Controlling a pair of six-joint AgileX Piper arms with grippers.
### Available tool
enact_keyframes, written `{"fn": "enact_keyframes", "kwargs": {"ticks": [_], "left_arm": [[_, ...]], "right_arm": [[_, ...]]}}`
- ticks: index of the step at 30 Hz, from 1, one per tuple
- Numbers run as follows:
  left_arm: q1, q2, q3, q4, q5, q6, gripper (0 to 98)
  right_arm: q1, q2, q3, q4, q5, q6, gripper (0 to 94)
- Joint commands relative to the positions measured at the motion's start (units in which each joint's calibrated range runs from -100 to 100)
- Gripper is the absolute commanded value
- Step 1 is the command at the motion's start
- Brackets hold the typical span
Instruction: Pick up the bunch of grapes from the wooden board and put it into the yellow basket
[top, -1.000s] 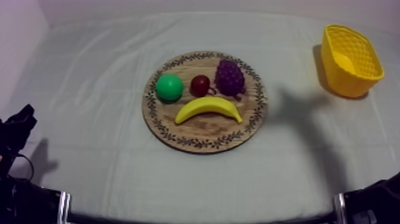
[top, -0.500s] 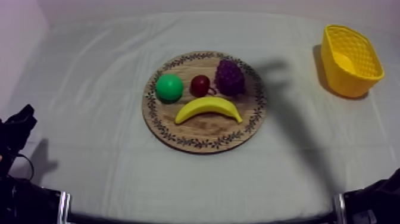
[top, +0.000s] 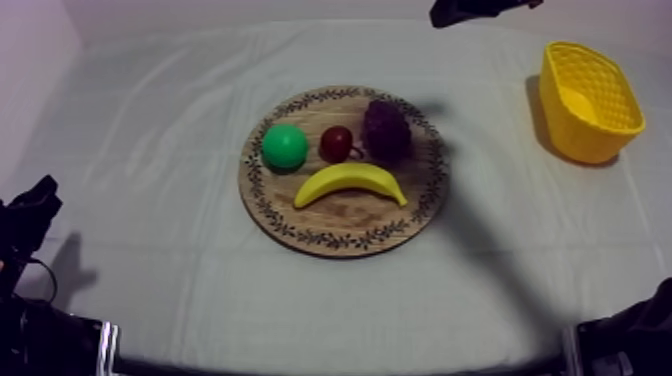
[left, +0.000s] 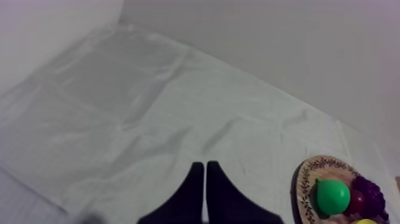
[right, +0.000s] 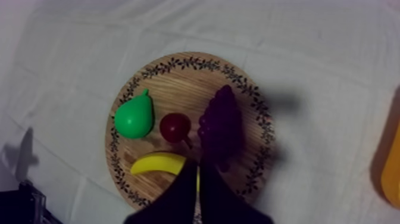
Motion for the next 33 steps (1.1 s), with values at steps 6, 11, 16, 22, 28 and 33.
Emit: {"fn": "enact_keyframes", "kwargs": {"ticks": [6,11,16,22,28,33], "left_arm": [[0.0,0.0,0.0,-0.03,0.0,0.0,0.1],[0.0,0.0,0.0,-0.03,0.0,0.0,0.1],[0.0,0.0,0.0,-0.03,0.0,0.0,0.1],[0.0,0.0,0.0,-0.03,0.0,0.0,0.1],[0.0,0.0,0.0,-0.03,0.0,0.0,0.1],[0.0,0.0,0.0,-0.03,0.0,0.0,0.1]], "right_arm": [[-0.6,1.2,-0.1,0.7,-0.5,-1.5,13.0],[-0.7,1.2,0.0,1.3,-1.7,-2.8,46.0],[-0.4,2.7,-2.1,0.9,-0.9,-3.0,70.6],[-0.7,6.1,-3.5,1.1,-0.8,-3.5,79.3],[-1.3,11.4,-1.0,2.2,-4.3,-4.2,81.3],[-1.4,17.2,0.3,3.0,-6.9,-5.0,82.8]]}}
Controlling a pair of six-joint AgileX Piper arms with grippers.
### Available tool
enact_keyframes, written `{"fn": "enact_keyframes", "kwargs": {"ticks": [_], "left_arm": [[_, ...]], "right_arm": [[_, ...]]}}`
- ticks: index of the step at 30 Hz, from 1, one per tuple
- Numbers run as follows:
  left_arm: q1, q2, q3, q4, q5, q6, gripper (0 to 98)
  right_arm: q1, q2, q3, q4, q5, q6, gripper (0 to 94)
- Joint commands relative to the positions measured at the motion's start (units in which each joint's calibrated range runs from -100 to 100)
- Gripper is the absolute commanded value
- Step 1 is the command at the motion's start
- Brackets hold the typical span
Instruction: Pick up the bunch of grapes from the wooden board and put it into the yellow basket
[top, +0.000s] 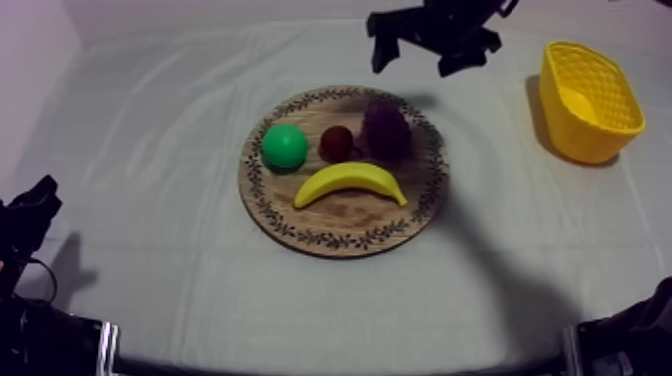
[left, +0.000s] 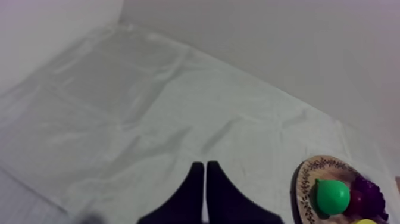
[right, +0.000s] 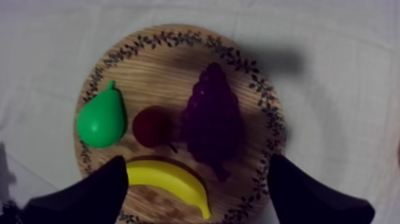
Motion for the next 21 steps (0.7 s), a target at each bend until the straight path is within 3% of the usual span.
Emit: {"fn": "enact_keyframes", "kwargs": {"ticks": [1,21], "left_arm": [[0.0,0.0,0.0,-0.03,0.0,0.0,0.1],[0.0,0.0,0.0,-0.03,0.0,0.0,0.1]], "right_arm": [[-0.1,3.0,0.1,0.3,-0.9,-0.3,83.2],[-0.6,21.8,-5.6,2.0,-4.3,-2.7,84.4]]}}
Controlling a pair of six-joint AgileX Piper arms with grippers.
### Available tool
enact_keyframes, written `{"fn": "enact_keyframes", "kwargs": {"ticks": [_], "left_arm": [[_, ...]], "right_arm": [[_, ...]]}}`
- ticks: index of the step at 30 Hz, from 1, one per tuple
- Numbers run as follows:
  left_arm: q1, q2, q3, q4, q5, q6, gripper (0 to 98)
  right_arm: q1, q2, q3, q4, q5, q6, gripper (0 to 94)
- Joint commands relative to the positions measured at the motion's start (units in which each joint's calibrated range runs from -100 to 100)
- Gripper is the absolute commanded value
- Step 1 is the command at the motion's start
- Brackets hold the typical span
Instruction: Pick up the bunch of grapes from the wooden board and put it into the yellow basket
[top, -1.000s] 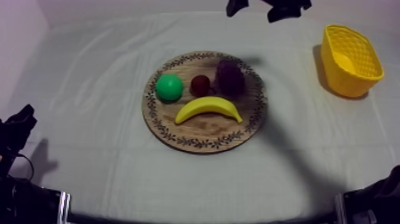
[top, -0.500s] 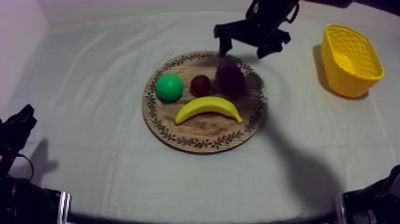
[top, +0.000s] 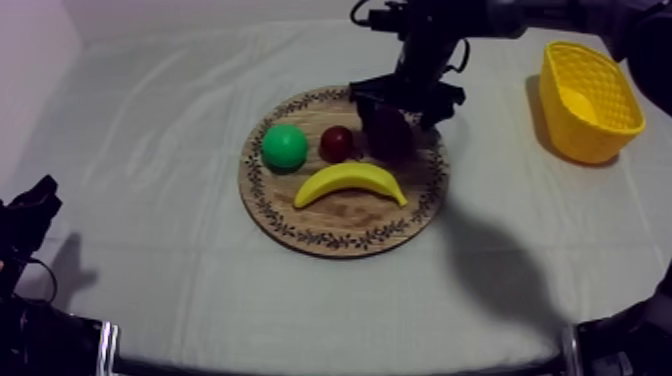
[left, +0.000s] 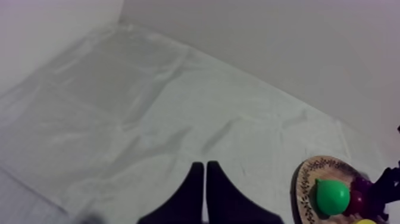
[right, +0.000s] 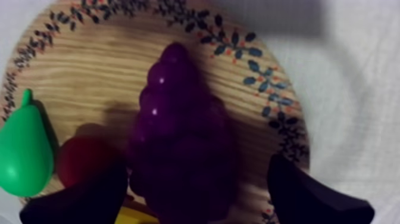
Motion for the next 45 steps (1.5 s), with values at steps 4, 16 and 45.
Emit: {"fn": "enact_keyframes", "kwargs": {"ticks": [4,16,45], "left_arm": [[0.0,0.0,0.0,-0.03,0.0,0.0,0.1],[0.0,0.0,0.0,-0.03,0.0,0.0,0.1],[0.0,0.0,0.0,-0.03,0.0,0.0,0.1]], "right_arm": [[-0.5,1.4,0.0,0.3,-1.0,-0.3,80.5],[-0.9,-0.8,2.1,1.2,-2.5,0.4,37.5],[20.2,-37.9,9.0,3.6,1.9,5.1,34.8]]}}
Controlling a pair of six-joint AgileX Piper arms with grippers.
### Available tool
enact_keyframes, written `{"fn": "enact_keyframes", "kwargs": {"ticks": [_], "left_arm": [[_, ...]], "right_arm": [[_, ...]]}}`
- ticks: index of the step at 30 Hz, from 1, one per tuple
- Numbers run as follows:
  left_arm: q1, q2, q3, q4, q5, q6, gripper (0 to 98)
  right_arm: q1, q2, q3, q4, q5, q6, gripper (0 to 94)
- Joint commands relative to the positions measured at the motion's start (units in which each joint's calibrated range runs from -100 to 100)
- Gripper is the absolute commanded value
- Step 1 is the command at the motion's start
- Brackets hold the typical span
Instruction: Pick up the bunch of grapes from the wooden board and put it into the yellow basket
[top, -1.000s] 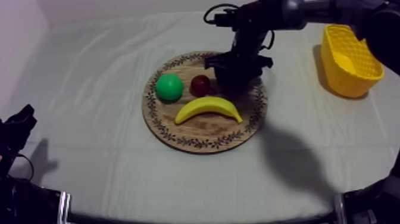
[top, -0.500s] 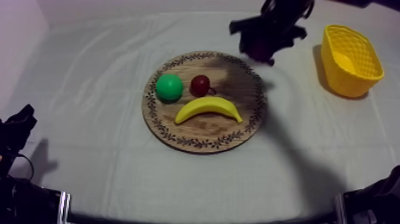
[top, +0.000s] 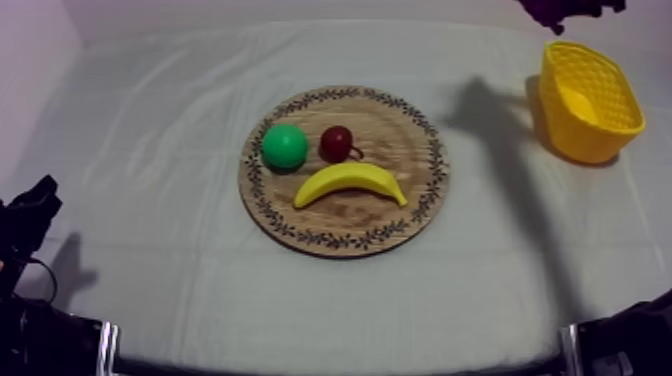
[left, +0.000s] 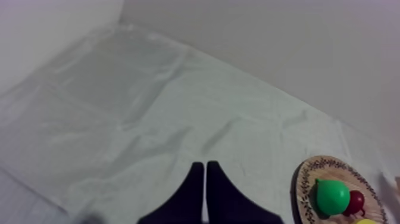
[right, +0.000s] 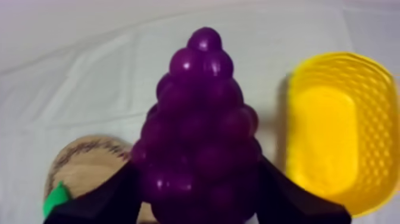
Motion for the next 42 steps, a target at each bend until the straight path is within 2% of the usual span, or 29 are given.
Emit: {"fn": "enact_keyframes", "kwargs": {"ticks": [1,9,13,21,25,28,36,39,42], "left_arm": [[0.0,0.0,0.0,-0.03,0.0,0.0,0.1],[0.0,0.0,0.0,-0.03,0.0,0.0,0.1],[0.0,0.0,0.0,-0.03,0.0,0.0,0.1],[0.0,0.0,0.0,-0.03,0.0,0.0,0.1],[0.0,0.0,0.0,-0.03,0.0,0.0,0.1],[0.0,0.0,0.0,-0.03,0.0,0.0,0.1],[0.0,0.0,0.0,-0.03,0.0,0.0,0.1],[0.0,0.0,0.0,-0.03,0.0,0.0,0.1],[0.0,0.0,0.0,-0.03,0.0,0.0,0.1]], "right_arm": [[3.9,0.5,0.7,0.1,-1.6,0.3,34.8],[8.1,5.2,3.5,2.5,-5.5,-1.1,37.9],[9.3,7.5,5.3,3.3,-8.0,-1.9,47.9],[11.1,10.1,4.8,2.5,-8.8,-1.5,69.3],[11.6,9.2,3.7,1.7,-7.7,-0.5,74.7],[11.7,6.5,3.7,1.0,-6.9,0.6,73.5],[10.2,-8.8,9.1,-1.9,-6.7,4.6,59.7],[8.6,-15.5,12.9,-2.4,-7.0,5.2,52.5],[7.0,-22.4,17.9,-3.4,-8.1,6.5,39.3]]}}
